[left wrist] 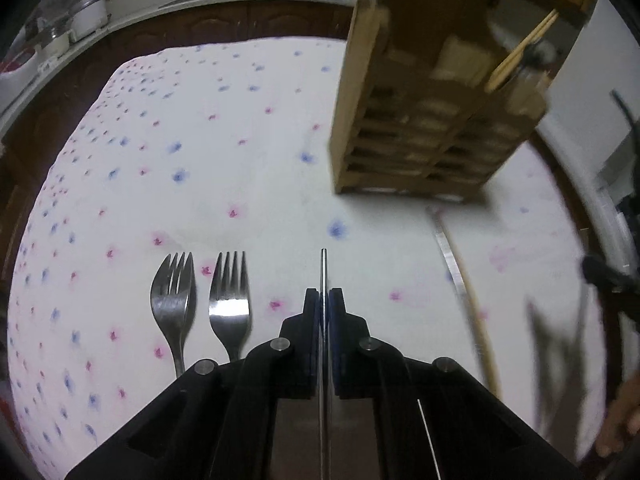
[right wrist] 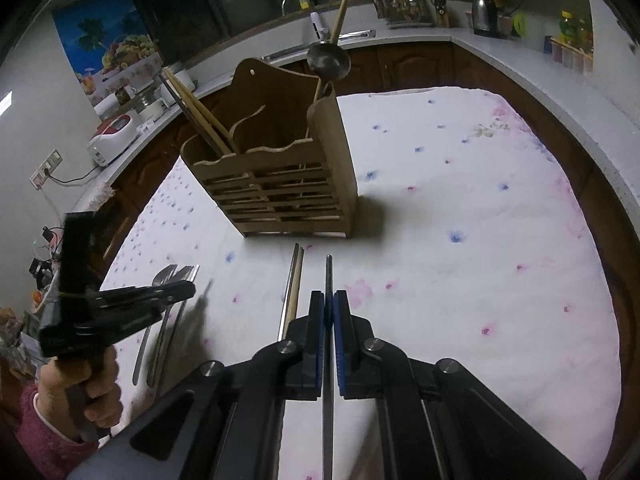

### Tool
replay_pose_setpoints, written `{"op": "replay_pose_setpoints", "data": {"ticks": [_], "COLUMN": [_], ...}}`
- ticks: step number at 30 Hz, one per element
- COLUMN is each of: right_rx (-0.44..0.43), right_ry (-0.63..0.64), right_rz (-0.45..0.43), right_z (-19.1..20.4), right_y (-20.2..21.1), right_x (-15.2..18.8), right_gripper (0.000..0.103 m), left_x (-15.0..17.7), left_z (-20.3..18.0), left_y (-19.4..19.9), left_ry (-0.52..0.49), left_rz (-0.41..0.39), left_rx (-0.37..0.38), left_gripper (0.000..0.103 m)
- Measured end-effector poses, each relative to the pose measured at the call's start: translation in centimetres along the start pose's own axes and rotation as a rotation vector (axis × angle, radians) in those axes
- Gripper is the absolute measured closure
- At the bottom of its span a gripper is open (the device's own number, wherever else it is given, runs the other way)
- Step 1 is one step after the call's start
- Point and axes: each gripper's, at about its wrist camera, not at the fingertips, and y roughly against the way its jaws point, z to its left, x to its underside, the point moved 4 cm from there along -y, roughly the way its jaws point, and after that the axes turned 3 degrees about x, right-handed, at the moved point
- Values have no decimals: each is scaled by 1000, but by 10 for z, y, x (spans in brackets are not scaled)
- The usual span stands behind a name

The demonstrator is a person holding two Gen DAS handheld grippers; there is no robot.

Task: Organize utensils
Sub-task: 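Lift both held metal chopsticks and carry them toward the wooden holder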

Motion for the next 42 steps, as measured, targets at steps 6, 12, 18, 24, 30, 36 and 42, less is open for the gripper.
{"op": "replay_pose_setpoints", "data": {"ticks": [6,12,18,24,30,36,42], "right_rx": [-5,-3,3,7,9,10,11], "right_ry": [7,27,46,67,83,85,81], "right_rz": [-20,-50,-87,-121,-152,-175,-209], "right_z": [4,12,21,29,37,38,36], "right_y": [10,26,45,61,73,80,89], "right_x": [-3,-9,-15,-23,-29,-33,-41], "right_gripper": [99,99,99,99,99,99,99], "left_x": [3,8,13,15,17,18,13], "left_z": [-5,-9,-9,-9,-9,-9,-8], "left_y": [44,87,120,143,157,162,169], "left_ry": [-6,-10,-15,-16,-17,-22,-22], "left_rz": [-63,-129,-195,-238,-270,-284,-307], "left_rx": [57,98,127,148,163,166,173], "left_gripper": [100,100,100,100,100,100,100]}}
